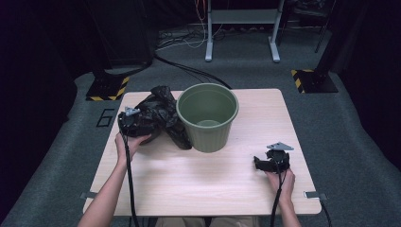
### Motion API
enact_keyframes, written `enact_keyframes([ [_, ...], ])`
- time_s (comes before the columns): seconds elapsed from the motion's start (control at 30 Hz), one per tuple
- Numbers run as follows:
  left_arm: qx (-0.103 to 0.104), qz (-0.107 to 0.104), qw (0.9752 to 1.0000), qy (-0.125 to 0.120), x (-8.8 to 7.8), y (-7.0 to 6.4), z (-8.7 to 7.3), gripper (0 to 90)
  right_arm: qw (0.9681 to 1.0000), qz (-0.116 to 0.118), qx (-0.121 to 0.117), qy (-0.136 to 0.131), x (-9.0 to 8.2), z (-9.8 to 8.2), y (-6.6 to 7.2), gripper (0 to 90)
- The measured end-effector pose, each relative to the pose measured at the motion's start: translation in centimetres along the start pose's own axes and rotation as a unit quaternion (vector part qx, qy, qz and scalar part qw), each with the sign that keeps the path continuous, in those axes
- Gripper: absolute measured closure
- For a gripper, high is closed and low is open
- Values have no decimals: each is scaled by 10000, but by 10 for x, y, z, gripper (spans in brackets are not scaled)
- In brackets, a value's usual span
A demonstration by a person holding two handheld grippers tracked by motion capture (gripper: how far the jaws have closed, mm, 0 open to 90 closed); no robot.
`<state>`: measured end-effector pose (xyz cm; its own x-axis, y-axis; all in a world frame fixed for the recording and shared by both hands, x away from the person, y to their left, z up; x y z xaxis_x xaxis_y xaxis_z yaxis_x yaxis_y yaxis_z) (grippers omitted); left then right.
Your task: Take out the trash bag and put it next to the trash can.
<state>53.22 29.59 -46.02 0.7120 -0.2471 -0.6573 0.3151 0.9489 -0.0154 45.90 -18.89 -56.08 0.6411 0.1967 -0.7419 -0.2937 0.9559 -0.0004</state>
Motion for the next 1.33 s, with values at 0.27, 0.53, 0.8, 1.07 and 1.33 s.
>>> enact_keyframes([
  [0.27,265,-136,9995,-87,-25,-20,-36,61,10000,0,12,1,0,0,0,146],
  [0.53,276,-167,9989,340,-17,-27,-95,53,10000,-1,24,2,0,0,0,148],
  [0.8,295,-15,9971,697,-7,-31,-134,26,10000,0,22,2,0,0,0,148],
  [1.07,193,39,9971,736,-5,-33,-144,19,10000,1,18,0,0,0,0,148],
  [1.33,-21,85,9968,789,-5,-31,-144,15,10000,-65,58,10,0,0,0,141],
])
Point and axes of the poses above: each handheld gripper's, and its own axes: x roughly forward along the jaws, z roughly out of its top, y roughly to its left, the point moved 5 cm from there along x, roughly forward along the jaws, and after that the axes turned 6 degrees about y, right-handed, at the moved point
